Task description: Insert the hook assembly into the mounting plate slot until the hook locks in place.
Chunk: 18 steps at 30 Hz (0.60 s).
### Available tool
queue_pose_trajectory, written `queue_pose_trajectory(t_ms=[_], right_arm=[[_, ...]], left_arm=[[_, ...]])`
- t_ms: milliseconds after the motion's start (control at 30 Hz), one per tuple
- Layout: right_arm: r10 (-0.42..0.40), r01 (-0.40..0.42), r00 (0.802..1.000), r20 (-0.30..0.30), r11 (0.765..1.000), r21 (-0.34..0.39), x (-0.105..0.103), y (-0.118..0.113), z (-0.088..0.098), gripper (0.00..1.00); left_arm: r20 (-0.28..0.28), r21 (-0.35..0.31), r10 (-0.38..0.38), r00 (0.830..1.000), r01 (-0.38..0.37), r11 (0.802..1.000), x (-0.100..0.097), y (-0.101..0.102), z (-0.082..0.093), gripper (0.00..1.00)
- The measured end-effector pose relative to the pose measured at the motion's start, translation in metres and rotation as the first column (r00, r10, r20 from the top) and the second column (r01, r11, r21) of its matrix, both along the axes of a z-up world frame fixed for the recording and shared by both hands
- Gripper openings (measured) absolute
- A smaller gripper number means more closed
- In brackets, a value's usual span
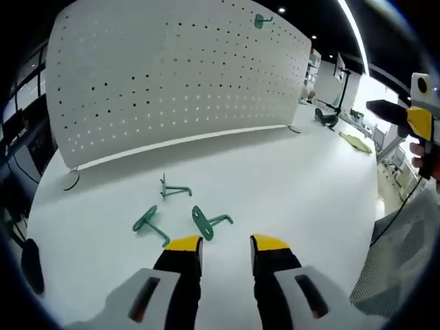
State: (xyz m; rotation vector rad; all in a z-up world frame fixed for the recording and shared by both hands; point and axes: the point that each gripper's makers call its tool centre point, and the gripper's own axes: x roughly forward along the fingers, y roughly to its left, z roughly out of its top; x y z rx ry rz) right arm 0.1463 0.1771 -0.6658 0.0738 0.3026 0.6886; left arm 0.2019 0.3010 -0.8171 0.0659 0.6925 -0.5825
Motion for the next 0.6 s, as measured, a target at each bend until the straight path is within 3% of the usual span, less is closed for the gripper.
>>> queue_pose_trajectory(t_ms=[600], right_arm=[[-0.023,0.023,1.0,-0.019,1.0,0.004,-0.002,-0.005,-0.006,0.39]], left_arm=[[-0.014,0.054,-0.022,1.0,0.023,0.998,0.015,-0.002,-0.014,0.25]])
